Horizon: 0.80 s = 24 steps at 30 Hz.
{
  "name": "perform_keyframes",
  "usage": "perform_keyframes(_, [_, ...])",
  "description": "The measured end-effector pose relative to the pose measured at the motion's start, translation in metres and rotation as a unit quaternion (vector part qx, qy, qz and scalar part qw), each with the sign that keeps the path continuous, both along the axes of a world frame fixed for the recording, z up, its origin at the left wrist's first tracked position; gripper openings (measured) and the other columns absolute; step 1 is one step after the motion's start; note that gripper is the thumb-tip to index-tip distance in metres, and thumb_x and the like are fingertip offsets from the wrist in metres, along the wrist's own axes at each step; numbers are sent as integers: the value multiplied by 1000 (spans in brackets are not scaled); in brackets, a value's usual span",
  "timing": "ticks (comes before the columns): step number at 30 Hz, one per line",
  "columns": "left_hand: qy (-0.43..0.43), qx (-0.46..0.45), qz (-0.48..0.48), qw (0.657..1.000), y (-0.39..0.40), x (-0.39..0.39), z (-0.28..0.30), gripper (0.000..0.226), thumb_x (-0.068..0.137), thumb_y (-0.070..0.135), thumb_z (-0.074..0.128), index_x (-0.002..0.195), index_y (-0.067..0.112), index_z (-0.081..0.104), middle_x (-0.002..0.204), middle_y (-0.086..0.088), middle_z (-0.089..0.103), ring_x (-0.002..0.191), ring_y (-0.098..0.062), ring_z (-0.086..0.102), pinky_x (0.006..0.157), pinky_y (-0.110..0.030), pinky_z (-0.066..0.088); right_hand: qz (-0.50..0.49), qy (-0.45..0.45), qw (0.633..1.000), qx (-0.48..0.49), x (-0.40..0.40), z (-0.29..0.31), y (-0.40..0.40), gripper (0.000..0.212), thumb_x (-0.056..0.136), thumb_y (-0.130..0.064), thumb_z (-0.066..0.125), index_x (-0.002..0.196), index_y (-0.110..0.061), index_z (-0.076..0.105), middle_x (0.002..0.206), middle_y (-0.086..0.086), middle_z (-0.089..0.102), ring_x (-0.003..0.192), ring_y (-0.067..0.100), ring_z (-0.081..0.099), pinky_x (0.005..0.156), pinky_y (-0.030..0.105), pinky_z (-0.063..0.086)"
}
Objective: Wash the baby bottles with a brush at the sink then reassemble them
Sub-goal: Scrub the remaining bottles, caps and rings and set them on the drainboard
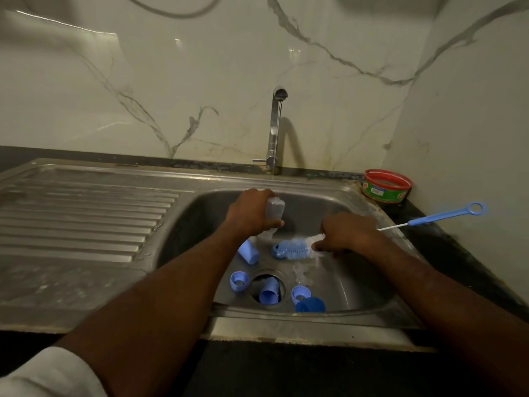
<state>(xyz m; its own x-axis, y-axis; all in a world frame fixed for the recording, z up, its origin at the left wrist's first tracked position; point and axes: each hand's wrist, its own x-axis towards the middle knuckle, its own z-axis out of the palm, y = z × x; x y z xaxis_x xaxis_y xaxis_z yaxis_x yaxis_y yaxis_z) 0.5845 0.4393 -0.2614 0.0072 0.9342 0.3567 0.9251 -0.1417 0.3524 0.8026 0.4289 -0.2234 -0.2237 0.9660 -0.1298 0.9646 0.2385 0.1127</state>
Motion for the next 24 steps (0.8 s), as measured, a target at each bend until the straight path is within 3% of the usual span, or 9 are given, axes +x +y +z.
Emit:
perform_keyframes(10, [4, -9, 10, 1000, 2, -2, -3, 76, 77, 51, 82, 140, 26, 48, 139, -4, 54, 126, -22, 49, 103, -42, 46, -1, 0, 1000, -6, -2, 1, -4, 31, 92, -54, 65, 96, -24, 66, 79, -7, 71, 76, 8, 66, 94, 41, 54])
perform_keyframes(24, [-13, 8, -7, 1000, 6, -1, -4, 75, 79, 53, 80, 141, 26, 48, 139, -4, 54, 126, -21, 49, 103, -40, 45, 3, -2, 1000, -4, -3, 2, -6, 30, 92, -56, 64, 90, -27, 60, 81, -7, 69, 84, 10, 66, 97, 43, 52])
